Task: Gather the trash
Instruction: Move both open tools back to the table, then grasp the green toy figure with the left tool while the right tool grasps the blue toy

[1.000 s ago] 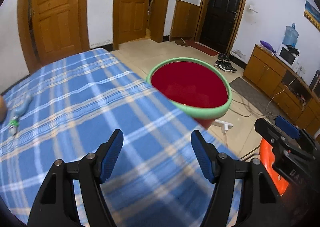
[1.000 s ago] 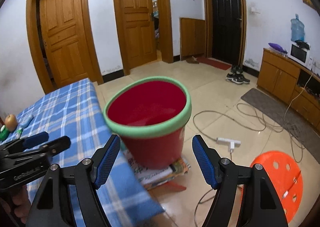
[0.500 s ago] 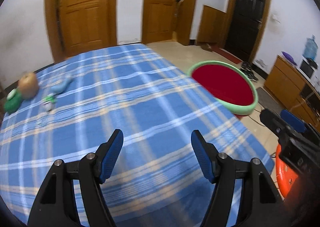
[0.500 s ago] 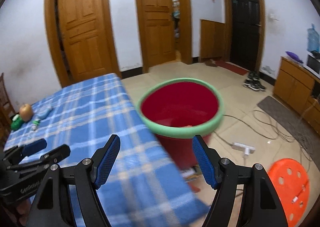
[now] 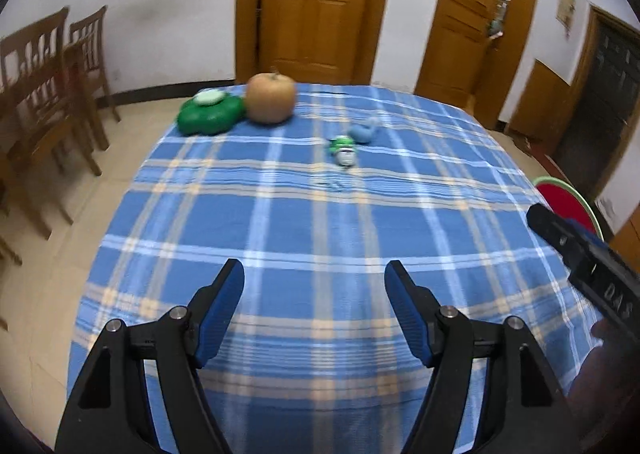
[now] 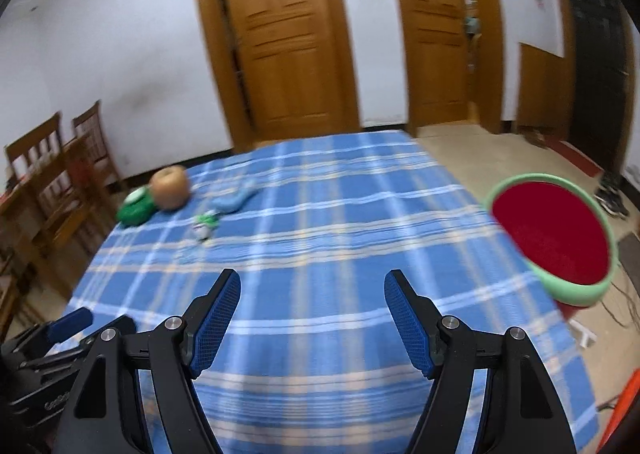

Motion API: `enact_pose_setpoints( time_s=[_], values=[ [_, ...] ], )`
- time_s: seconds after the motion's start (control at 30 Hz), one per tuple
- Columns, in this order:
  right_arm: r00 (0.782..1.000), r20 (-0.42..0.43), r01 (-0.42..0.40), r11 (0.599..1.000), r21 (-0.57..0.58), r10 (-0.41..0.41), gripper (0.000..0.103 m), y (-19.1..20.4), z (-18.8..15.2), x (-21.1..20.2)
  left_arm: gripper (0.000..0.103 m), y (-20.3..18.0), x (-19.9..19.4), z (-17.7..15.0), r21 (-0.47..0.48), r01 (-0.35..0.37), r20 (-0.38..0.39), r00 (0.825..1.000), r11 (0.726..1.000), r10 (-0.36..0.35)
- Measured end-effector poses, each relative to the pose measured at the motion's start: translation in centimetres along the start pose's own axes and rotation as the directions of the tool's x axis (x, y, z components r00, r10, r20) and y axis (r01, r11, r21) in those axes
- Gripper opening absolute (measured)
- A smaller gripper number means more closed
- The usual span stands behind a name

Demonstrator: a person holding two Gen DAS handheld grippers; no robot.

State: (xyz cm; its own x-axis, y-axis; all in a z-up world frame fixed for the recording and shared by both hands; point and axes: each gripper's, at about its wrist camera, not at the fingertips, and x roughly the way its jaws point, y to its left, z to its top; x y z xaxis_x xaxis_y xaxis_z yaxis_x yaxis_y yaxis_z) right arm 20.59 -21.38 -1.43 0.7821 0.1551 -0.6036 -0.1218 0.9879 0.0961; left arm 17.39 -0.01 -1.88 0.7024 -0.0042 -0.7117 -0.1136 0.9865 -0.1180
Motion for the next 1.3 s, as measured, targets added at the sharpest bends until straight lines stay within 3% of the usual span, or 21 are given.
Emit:
enact_pose_setpoints(
  time_s=[0.2, 0.37, 0.43, 0.7, 0.77, 0.87, 0.9, 0.93, 0.97, 1.07, 1.3],
  values=[
    [0.998, -0.053, -0.041, 0.999, -0.027, 0.04, 0.076, 1.5, 0.5, 1.8, 0.072, 0.5, 0.4, 0.4, 0.004, 0.006, 0.006, 1.0, 1.0, -0.006],
    [0.991, -0.1, -0.096, 0.995, -0.02, 0.093, 0.076, 2.1, 4.0, 4.6, 0.072, 0.4, 1.5, 1.0, 0.008, 0.021, -0.005, 1.0, 1.0, -0.021],
    [0.984, -0.125, -0.129, 0.991, -0.031, 0.124, 0.076, 2.9, 5.6, 6.6, 0.072, 0.4, 1.8, 1.2, 0.004, 0.028, -0.008, 1.0, 1.0, -0.028],
    [0.962, -0.256, -0.113, 0.992, -0.063, 0.093, 0.076, 5.6, 10.6, 17.1, 0.072, 0.9, 2.7, 1.4, -0.008, 0.033, -0.021, 0.999, 0.999, -0.033],
    [0.959, -0.279, -0.086, 0.991, -0.105, 0.054, 0.071, 6.3, 10.8, 19.4, 0.072, 1.2, 3.0, 1.5, -0.013, 0.027, -0.027, 0.999, 1.0, -0.028],
    [0.945, -0.327, -0.038, 0.987, -0.155, -0.015, 0.036, 6.8, 10.6, 22.1, 0.072, 1.3, 3.1, 1.7, -0.011, 0.027, -0.023, 0.999, 1.0, -0.027],
    [0.947, -0.32, -0.066, 0.987, -0.146, 0.016, 0.029, 6.8, 10.6, 22.3, 0.072, 1.3, 3.1, 1.8, -0.013, 0.041, -0.018, 0.999, 0.999, -0.041],
    [0.946, -0.324, -0.083, 0.986, -0.147, 0.032, 0.014, 6.9, 10.6, 22.3, 0.072, 1.4, 3.2, 2.0, -0.019, 0.055, -0.015, 0.998, 0.998, -0.055],
    [0.947, -0.321, -0.07, 0.983, -0.172, 0.011, 0.009, 7.1, 10.5, 22.2, 0.072, 1.5, 3.2, 2.2, -0.025, 0.072, -0.011, 0.997, 0.997, -0.072],
    [0.955, -0.296, -0.052, 0.974, -0.221, -0.016, 0.009, 7.6, 10.1, 21.8, 0.072, 1.3, 3.8, 3.1, -0.032, 0.112, -0.026, 0.993, 0.993, -0.113],
    [0.959, -0.28, -0.104, 0.973, -0.207, 0.043, 0.009, 6.6, 9.7, 21.6, 0.072, -0.4, 6.4, 6.1, 0.029, 0.074, -0.022, 0.997, 0.997, -0.074]
  ],
)
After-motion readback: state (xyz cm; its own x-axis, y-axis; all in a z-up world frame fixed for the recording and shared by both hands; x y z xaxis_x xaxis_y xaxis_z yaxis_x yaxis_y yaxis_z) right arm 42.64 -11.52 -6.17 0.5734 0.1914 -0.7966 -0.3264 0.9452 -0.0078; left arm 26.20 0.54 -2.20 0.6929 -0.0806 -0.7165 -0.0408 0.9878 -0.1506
